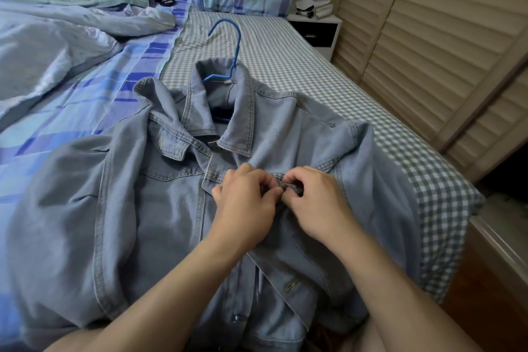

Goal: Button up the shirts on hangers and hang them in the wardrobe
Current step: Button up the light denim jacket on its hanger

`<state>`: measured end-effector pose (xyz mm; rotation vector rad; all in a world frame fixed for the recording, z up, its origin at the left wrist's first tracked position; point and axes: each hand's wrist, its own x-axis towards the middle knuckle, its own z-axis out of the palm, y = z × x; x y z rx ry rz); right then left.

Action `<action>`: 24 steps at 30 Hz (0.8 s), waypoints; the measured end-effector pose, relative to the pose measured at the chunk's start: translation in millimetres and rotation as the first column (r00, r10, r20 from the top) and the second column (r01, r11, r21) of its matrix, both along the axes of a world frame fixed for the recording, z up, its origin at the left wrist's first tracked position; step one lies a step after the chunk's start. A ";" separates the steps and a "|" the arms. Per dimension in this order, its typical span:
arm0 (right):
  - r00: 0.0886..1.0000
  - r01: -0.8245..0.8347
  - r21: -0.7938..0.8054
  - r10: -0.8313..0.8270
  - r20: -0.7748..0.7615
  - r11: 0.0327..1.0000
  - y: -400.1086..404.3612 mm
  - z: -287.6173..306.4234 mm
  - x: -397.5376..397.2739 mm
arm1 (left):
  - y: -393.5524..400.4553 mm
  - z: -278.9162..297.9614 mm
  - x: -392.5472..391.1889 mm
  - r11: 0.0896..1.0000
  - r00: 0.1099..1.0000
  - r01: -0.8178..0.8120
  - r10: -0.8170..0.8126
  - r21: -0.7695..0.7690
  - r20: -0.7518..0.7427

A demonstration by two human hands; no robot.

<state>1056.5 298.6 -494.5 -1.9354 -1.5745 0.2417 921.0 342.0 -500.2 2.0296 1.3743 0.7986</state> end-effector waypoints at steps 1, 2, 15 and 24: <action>1.000 -0.009 -0.006 0.009 -0.021 1.000 -0.1 0.3 1.2 | -2.9 -1.3 0.6 0.998 0.999 -0.007 0.009 0.059 -0.033; 0.999 -0.016 -0.003 0.016 -0.034 1.000 -1.1 -0.1 2.1 | -6.5 -3.1 1.3 0.991 0.997 -0.010 0.020 0.134 -0.070; 0.958 0.025 0.098 0.004 -0.286 0.995 -8.6 2.3 4.8 | 3.9 -5.1 -1.2 0.973 0.990 0.138 -0.139 0.185 -0.008; 0.866 0.007 0.040 0.013 -0.499 0.999 1.3 -9.1 18.8 | 18.4 -17.1 -9.3 0.822 0.929 0.369 -0.345 0.433 -0.136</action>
